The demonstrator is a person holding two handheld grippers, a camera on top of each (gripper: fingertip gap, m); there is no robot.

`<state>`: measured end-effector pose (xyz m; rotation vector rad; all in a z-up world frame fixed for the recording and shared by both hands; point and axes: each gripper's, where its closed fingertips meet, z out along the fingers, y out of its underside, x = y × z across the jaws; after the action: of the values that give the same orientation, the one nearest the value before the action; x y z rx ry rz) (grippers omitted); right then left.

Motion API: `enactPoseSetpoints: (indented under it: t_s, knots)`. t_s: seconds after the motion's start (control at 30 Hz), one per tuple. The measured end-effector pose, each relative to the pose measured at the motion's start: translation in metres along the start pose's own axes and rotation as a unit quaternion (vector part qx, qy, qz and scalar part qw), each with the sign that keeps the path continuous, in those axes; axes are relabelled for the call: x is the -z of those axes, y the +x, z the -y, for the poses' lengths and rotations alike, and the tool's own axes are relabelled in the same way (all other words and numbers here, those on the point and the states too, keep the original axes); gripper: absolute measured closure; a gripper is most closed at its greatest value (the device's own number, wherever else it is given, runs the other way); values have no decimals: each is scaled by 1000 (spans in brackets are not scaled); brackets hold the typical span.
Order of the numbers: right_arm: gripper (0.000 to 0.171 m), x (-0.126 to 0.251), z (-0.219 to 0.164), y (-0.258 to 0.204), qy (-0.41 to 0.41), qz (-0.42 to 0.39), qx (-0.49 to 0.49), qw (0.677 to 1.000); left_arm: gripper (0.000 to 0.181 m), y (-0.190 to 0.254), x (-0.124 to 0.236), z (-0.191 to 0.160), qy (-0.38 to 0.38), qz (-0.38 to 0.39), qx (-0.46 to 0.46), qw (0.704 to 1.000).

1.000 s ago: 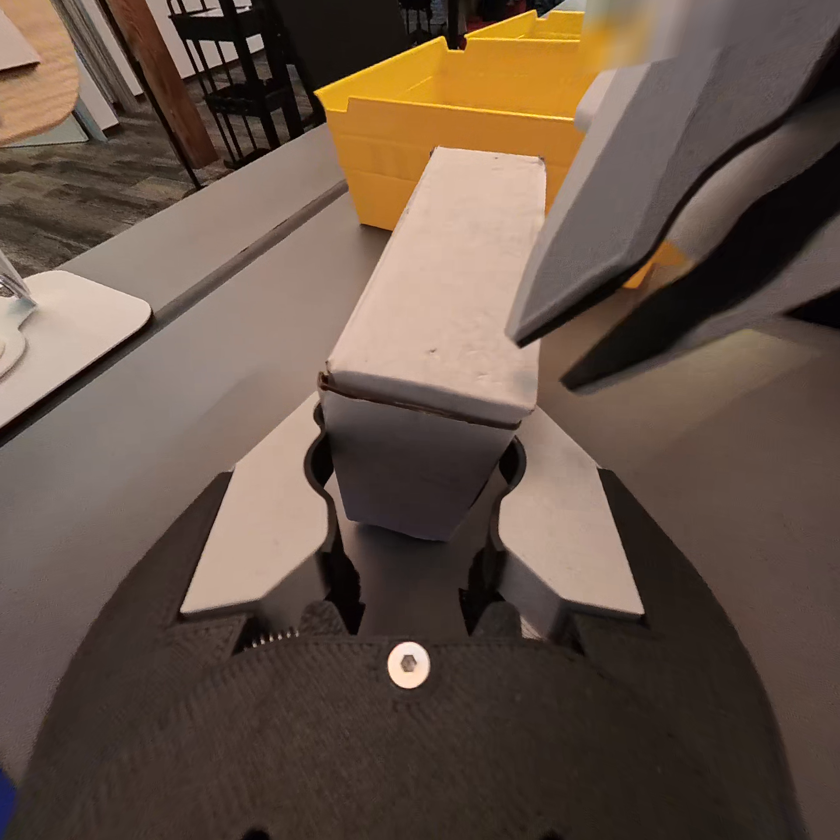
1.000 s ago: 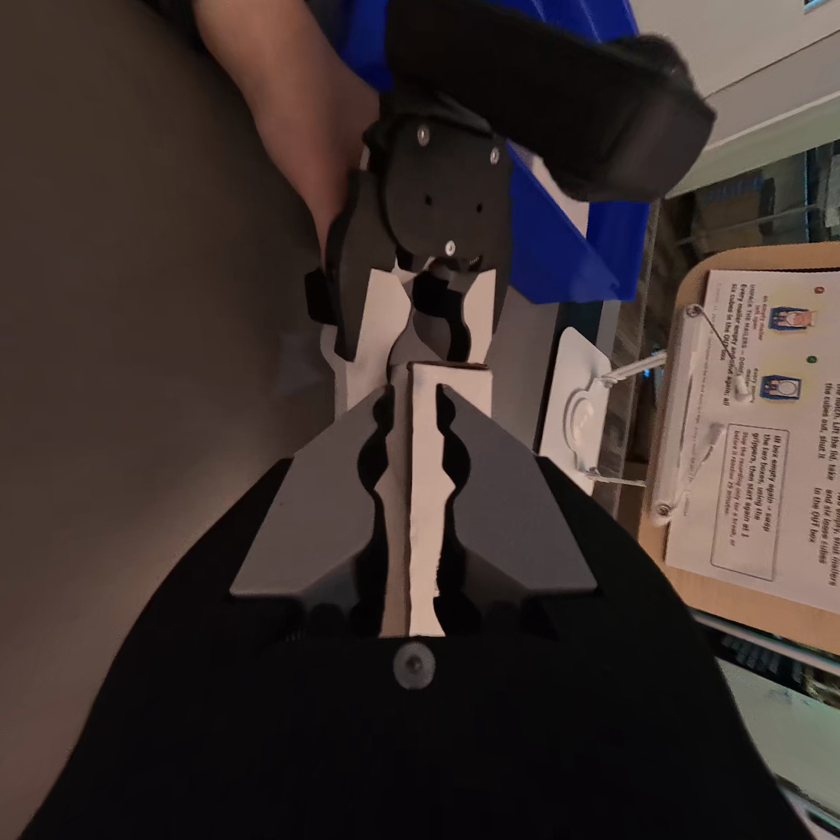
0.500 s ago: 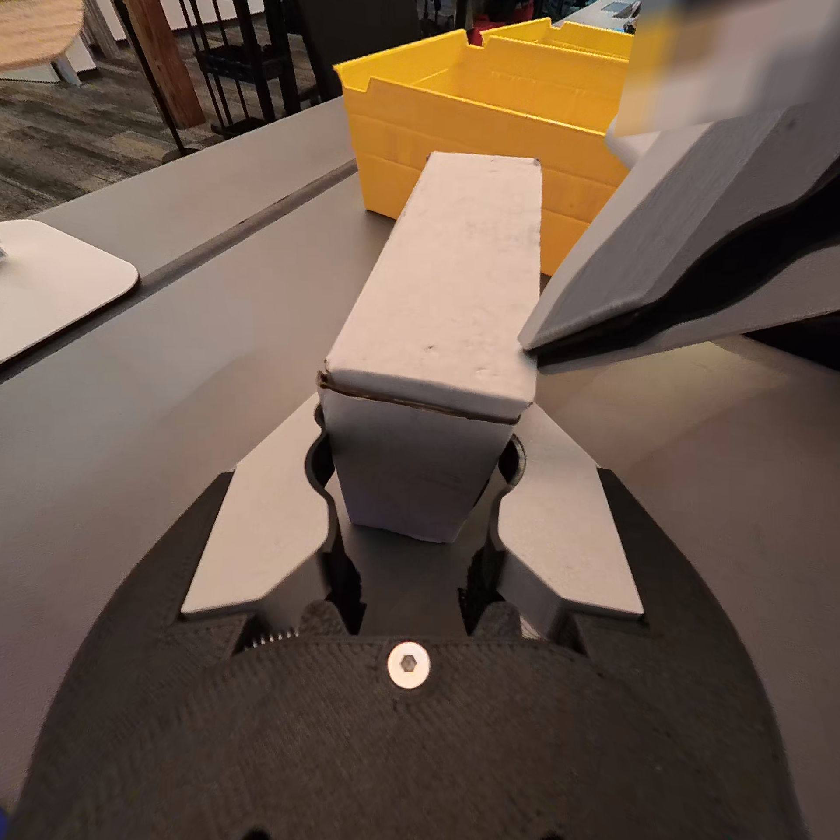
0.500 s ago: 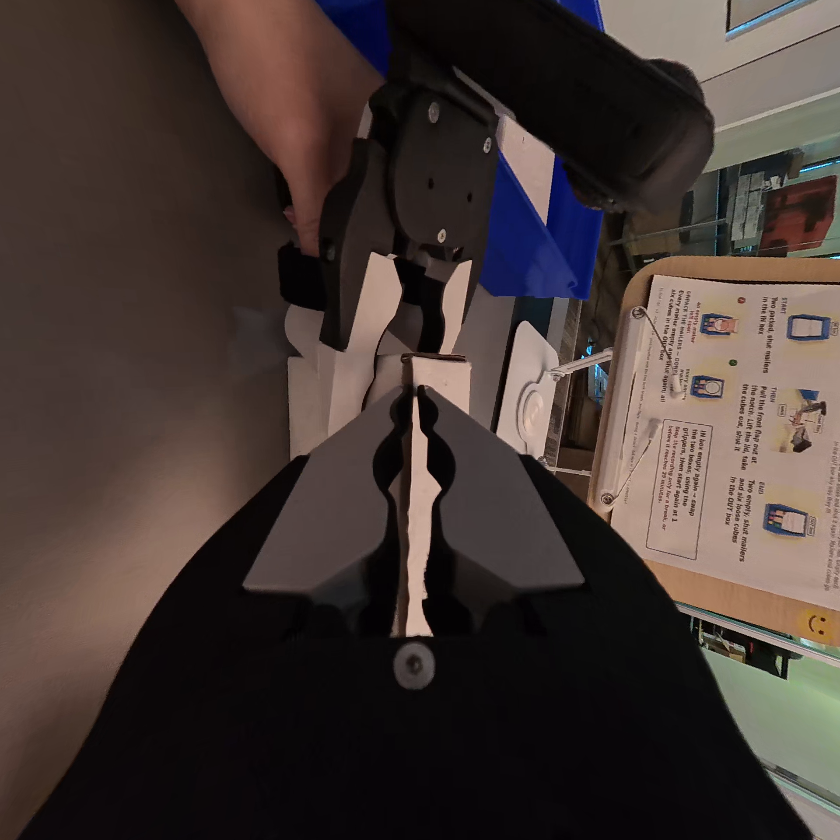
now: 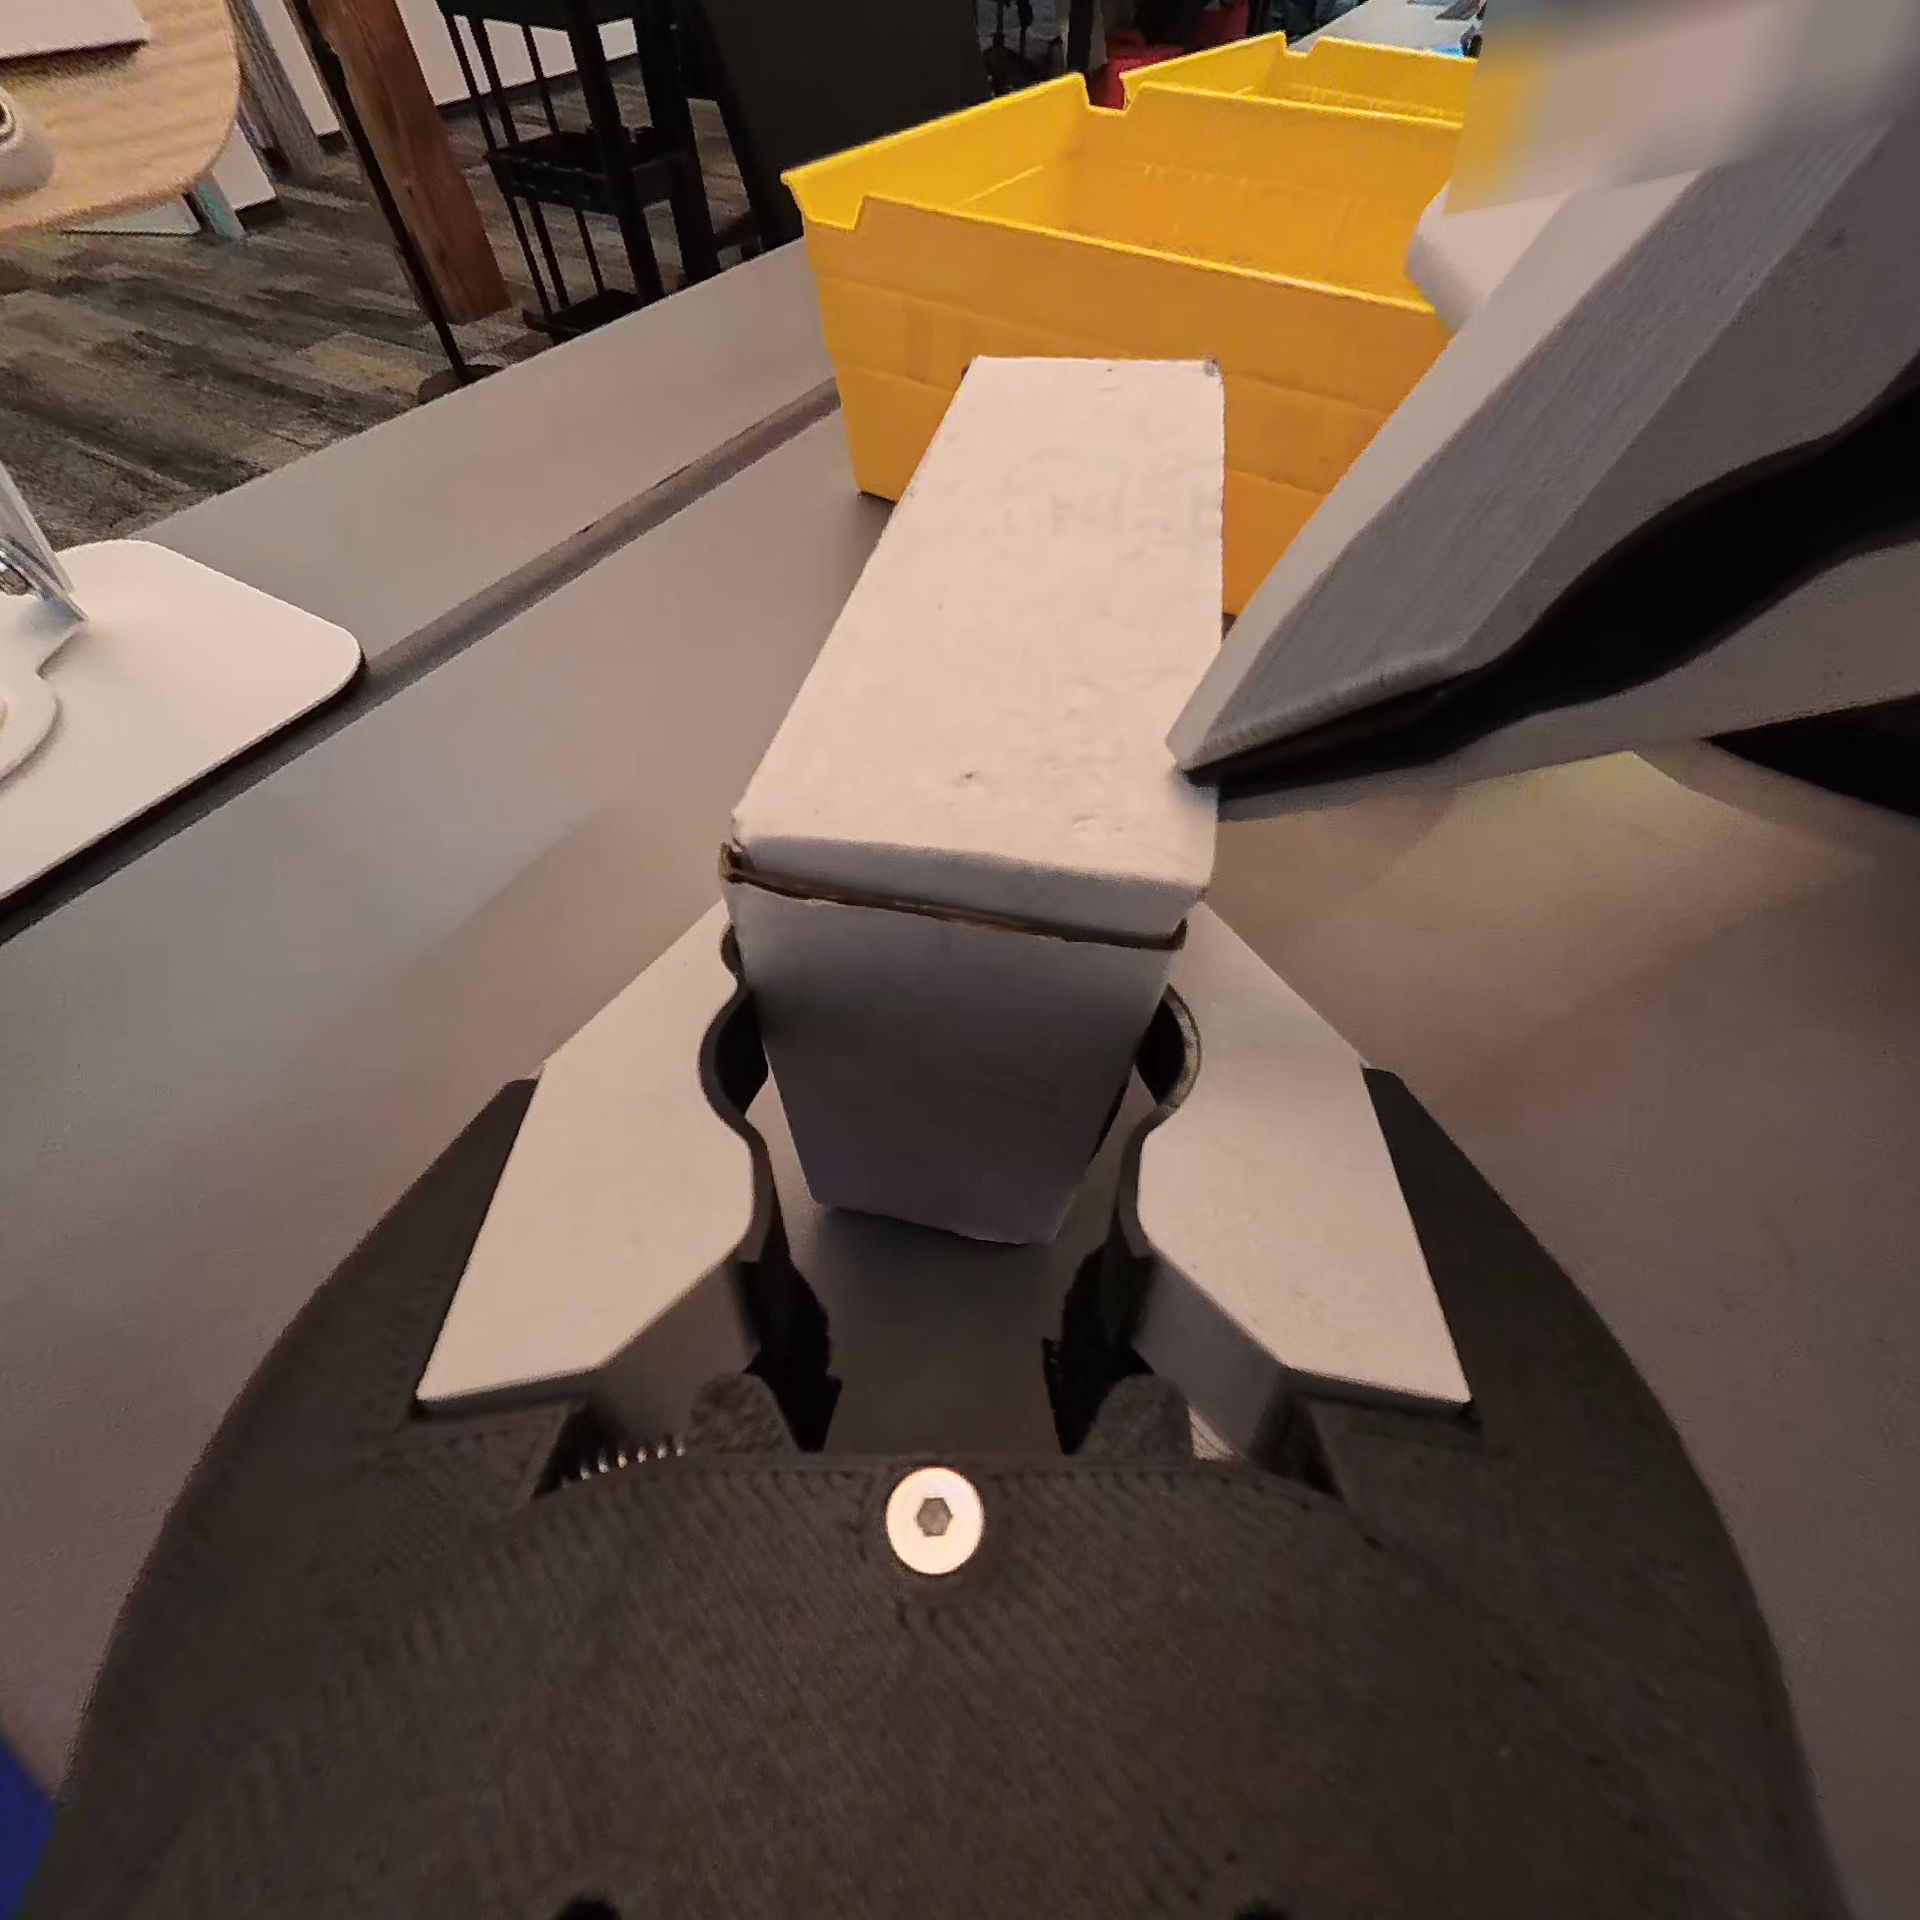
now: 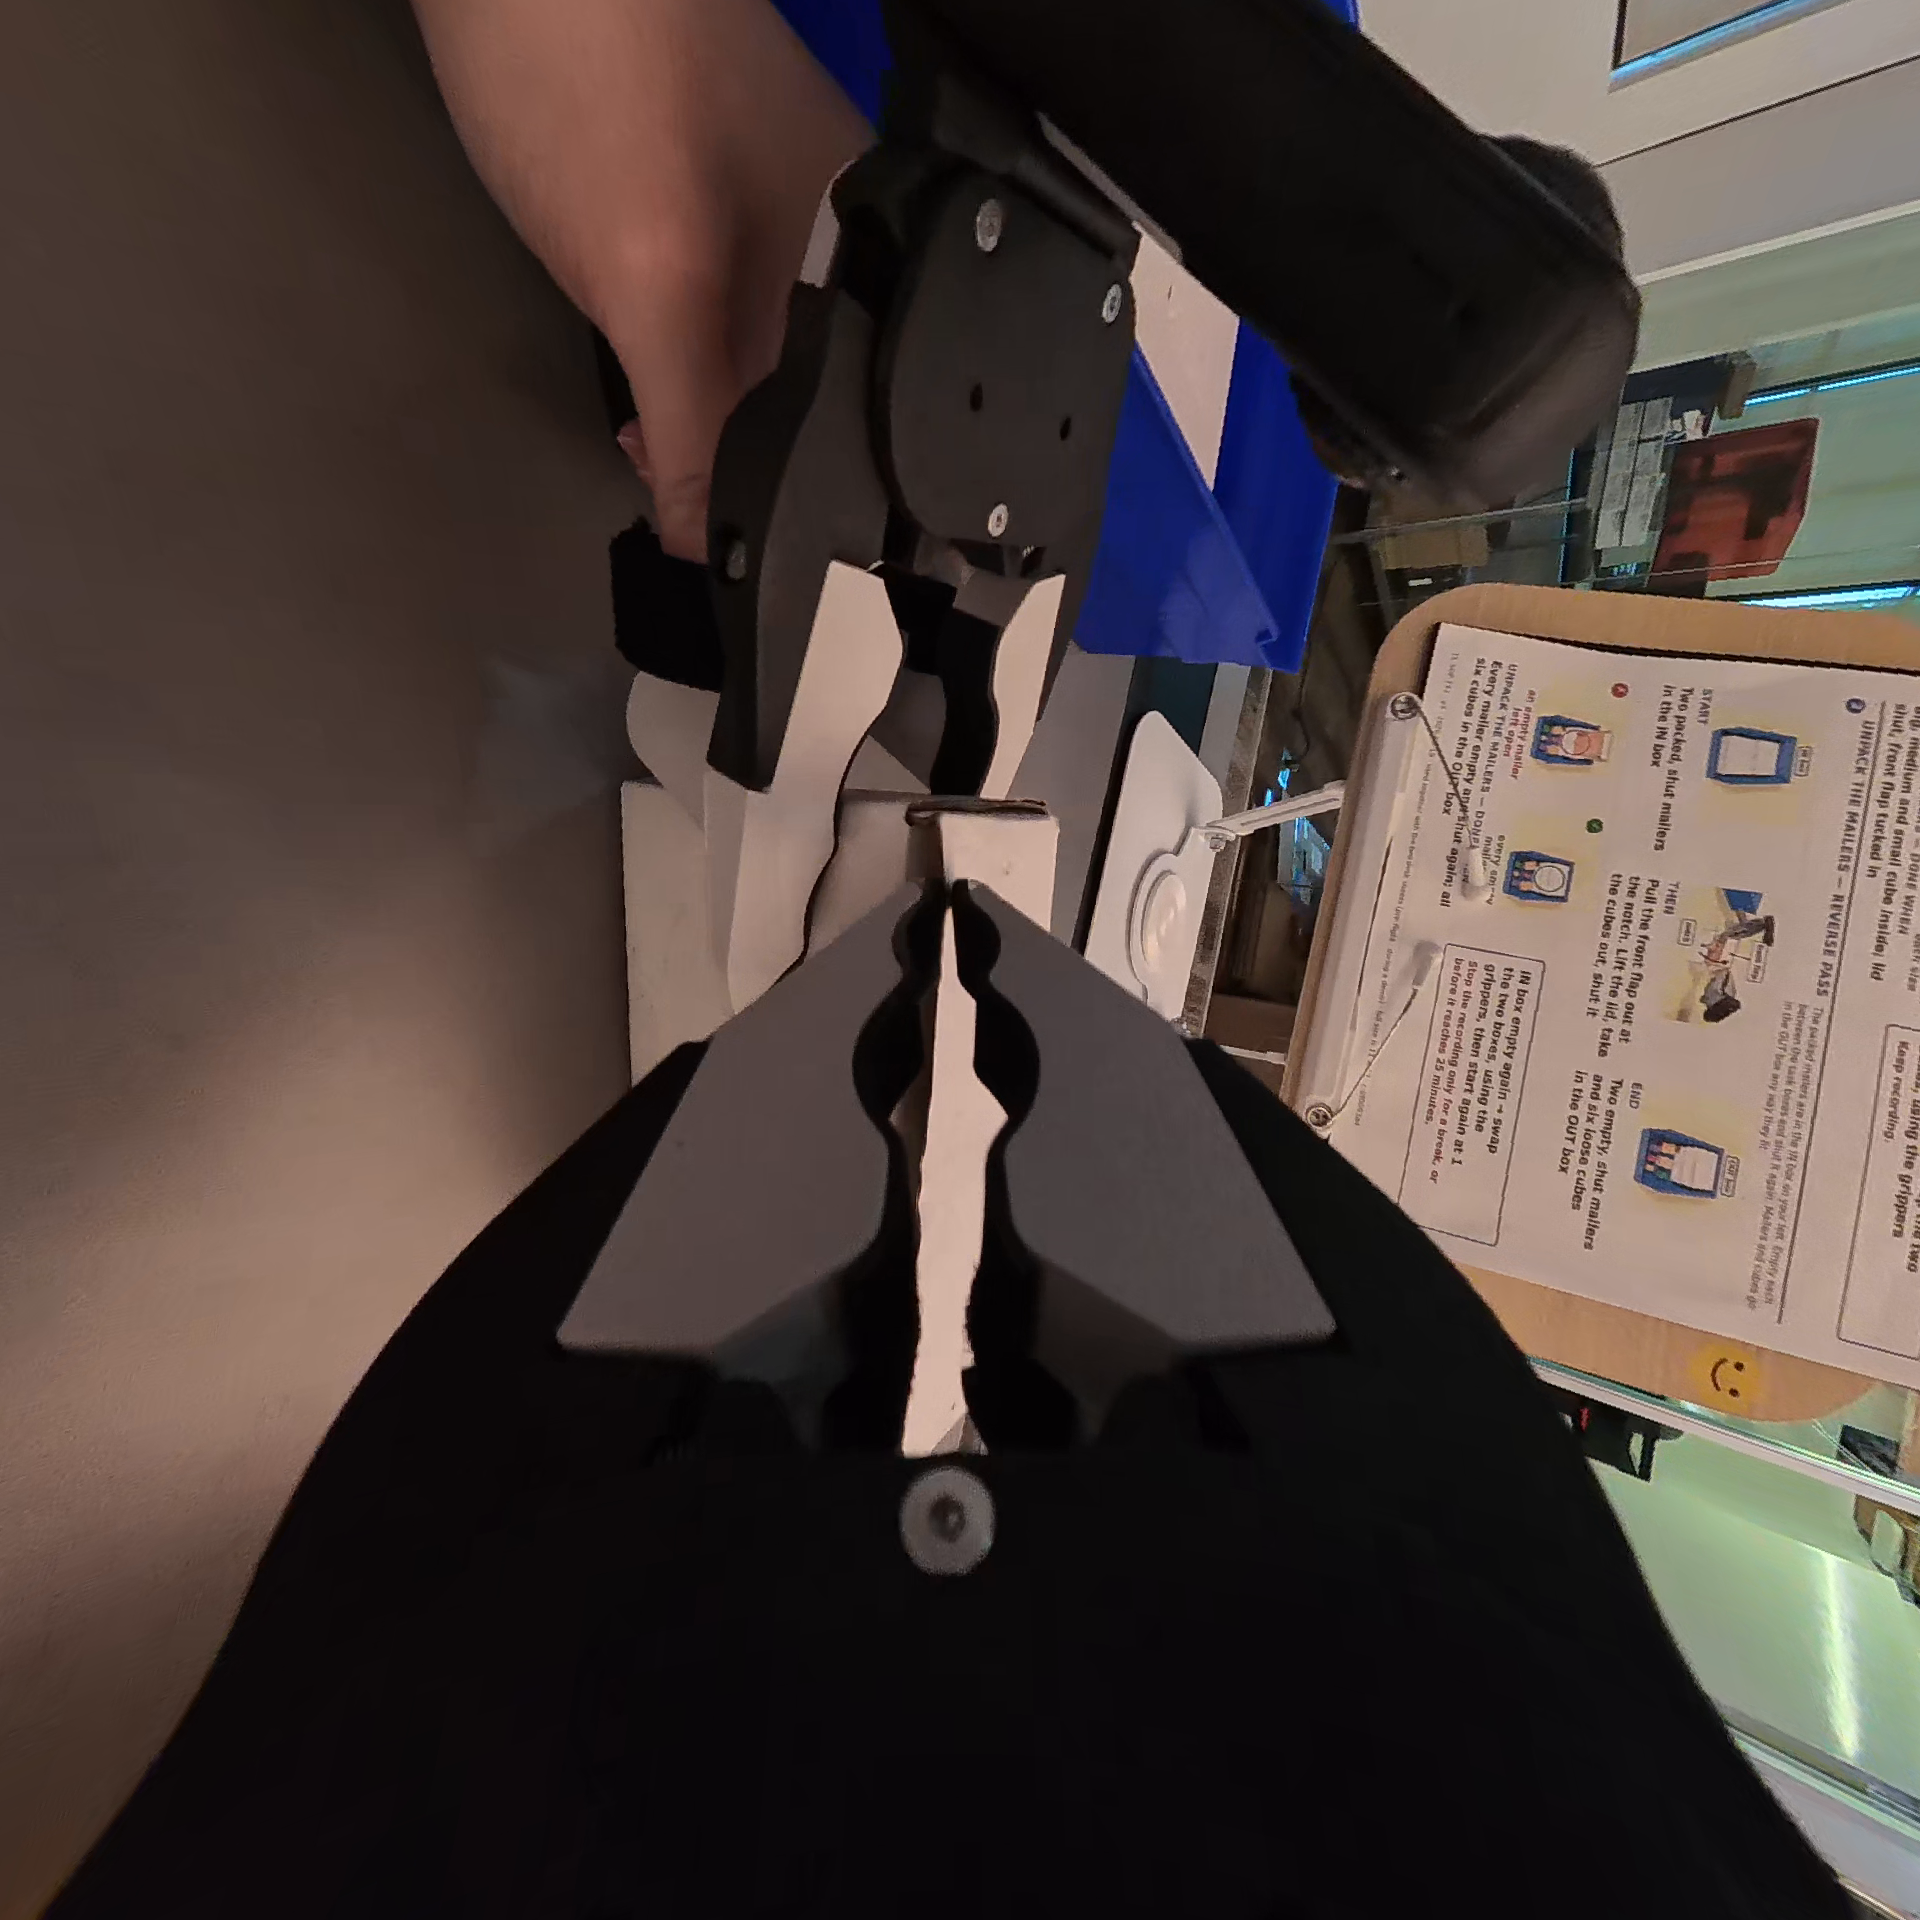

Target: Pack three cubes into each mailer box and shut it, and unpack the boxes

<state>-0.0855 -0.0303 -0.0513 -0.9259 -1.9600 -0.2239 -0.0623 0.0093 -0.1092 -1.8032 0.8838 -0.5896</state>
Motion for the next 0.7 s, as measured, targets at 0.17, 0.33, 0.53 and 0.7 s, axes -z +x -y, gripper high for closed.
enactPoseSetpoints:
  t_s: [0.17, 0.33, 0.53, 0.7]
  knots:
    - [170, 0, -1, 2, -3, -8, 7, 1000, 110, 0, 0, -1, -3, -1, 5, 1000]
    - [170, -3, -1, 1, 3, -11, 7, 1000, 110, -1, -1, -3, -8, -6, 18, 1000]
    - [165, -1, -22, -1, -13, 6, 0, 1000, 110, 1, -2, -6, -16, -11, 19, 1000]
    - [168, -4, -21, 4, -22, -13, -2, 1000, 111, -3, -1, -7, -16, 1, 22, 1000]
